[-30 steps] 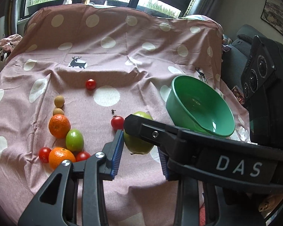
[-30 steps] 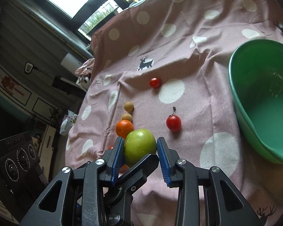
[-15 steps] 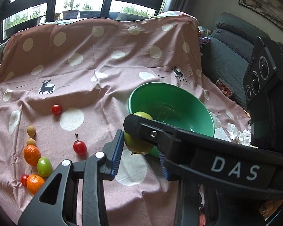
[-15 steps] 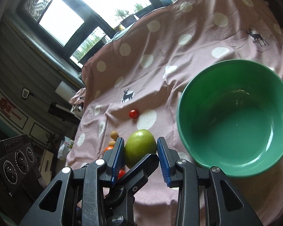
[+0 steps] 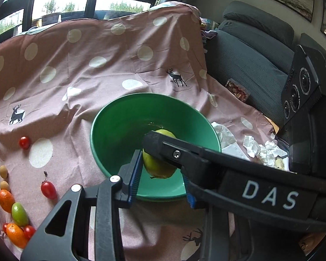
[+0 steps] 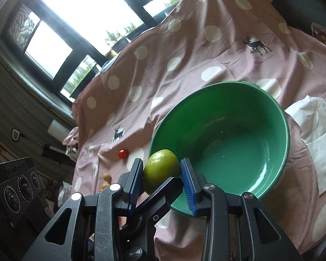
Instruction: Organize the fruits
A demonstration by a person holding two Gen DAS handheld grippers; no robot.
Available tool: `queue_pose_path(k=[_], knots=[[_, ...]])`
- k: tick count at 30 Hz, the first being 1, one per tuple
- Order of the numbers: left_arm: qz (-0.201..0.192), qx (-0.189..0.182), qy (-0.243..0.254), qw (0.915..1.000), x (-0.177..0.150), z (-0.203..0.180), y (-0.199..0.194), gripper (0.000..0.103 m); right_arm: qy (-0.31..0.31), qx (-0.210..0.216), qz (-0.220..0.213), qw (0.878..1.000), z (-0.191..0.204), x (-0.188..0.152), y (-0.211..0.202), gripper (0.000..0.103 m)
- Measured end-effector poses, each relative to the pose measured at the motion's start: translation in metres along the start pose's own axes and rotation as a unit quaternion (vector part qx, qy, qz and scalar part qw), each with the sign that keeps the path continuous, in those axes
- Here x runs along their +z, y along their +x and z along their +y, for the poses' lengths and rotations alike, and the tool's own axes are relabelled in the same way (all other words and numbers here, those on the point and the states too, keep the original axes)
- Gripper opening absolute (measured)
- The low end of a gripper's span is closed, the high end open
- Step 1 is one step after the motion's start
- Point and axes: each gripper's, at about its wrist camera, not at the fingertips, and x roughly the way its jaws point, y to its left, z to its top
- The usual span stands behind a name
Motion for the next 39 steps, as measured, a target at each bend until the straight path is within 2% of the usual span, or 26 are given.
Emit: queue_pose_path(k=[10, 22, 26, 29, 31, 34, 35, 39], knots=[[0.024, -0.044, 0.012, 0.9987, 0.004, -0.016, 0.03, 0.034, 0.032, -0.04, -0.01, 0.999, -0.031, 0.007, -0.008, 0.038], [0.052, -0.072, 0.0, 0.996, -0.001, -0.021, 0.054, 0.035, 0.053, -0.073, 0.004, 0.996, -0.051, 0.007, -0.004, 0.038], [0.054, -0.076, -0.008, 0.9956, -0.002, -0.018, 0.054, 0.035, 0.062, -0.064, 0.007, 0.996, -0.054, 0.007, -0.004, 0.038], [0.051, -0.062, -0.006, 0.9968, -0.004, -0.017, 0.05, 0.035, 0.065, -0.062, 0.002, 0.996, -0.053, 0.006, -0.006, 0.038], [0.038, -0.05, 0.001, 0.998, -0.005, -0.016, 0.042, 0.035, 0.053, -0.08, -0.008, 0.995, -0.048, 0.007, -0.009, 0.038], [0.021, -0.047, 0.001, 0.9987, -0.004, -0.01, 0.025, 0.038, 0.032, -0.106, -0.025, 0.994, -0.038, 0.006, -0.014, 0.049], [0.014, -0.042, -0.002, 0.999, -0.003, -0.007, 0.02, 0.043, 0.027, -0.107, -0.03, 0.993, -0.035, 0.007, -0.015, 0.052], [-0.011, -0.01, -0.015, 0.9998, -0.001, 0.009, -0.009, 0.051, 0.0, -0.122, -0.052, 0.991, -0.019, 0.006, -0.019, 0.06]])
